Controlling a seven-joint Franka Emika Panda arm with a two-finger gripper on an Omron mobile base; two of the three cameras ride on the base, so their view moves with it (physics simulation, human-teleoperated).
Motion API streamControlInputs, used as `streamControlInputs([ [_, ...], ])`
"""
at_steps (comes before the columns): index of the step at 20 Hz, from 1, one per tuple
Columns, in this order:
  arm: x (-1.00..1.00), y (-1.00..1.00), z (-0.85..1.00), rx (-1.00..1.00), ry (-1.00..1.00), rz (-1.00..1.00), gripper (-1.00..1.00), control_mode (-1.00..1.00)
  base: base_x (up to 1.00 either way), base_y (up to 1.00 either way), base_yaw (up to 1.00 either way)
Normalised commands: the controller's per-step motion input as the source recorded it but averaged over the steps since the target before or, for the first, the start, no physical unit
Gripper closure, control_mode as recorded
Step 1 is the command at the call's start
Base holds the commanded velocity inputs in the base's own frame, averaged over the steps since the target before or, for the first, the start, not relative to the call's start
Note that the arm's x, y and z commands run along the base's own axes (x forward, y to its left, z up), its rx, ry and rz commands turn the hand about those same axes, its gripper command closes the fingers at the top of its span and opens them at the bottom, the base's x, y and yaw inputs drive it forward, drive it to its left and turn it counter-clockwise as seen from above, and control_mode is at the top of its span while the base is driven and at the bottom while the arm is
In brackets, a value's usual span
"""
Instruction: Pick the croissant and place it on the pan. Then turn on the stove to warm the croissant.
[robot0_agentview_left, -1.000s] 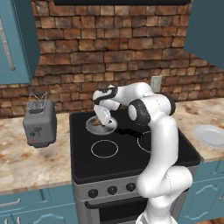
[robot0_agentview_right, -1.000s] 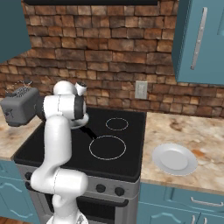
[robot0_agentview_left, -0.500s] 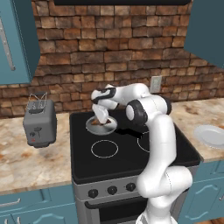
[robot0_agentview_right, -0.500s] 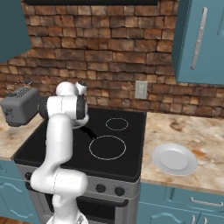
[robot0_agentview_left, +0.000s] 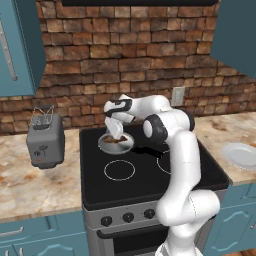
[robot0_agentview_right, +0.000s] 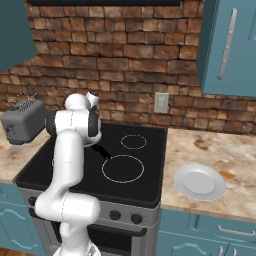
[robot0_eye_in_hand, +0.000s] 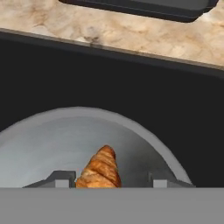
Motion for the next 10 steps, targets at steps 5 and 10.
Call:
streamControlInputs([
  [5,-0.22,0.00,0.03,0.00,0.00,0.00,-1.00,-1.00,0.00,0.00,0.00],
  [10,-0.46,-0.04,0.31,0.00,0.00,0.00,-1.00,-1.00,0.00,0.00,0.00],
])
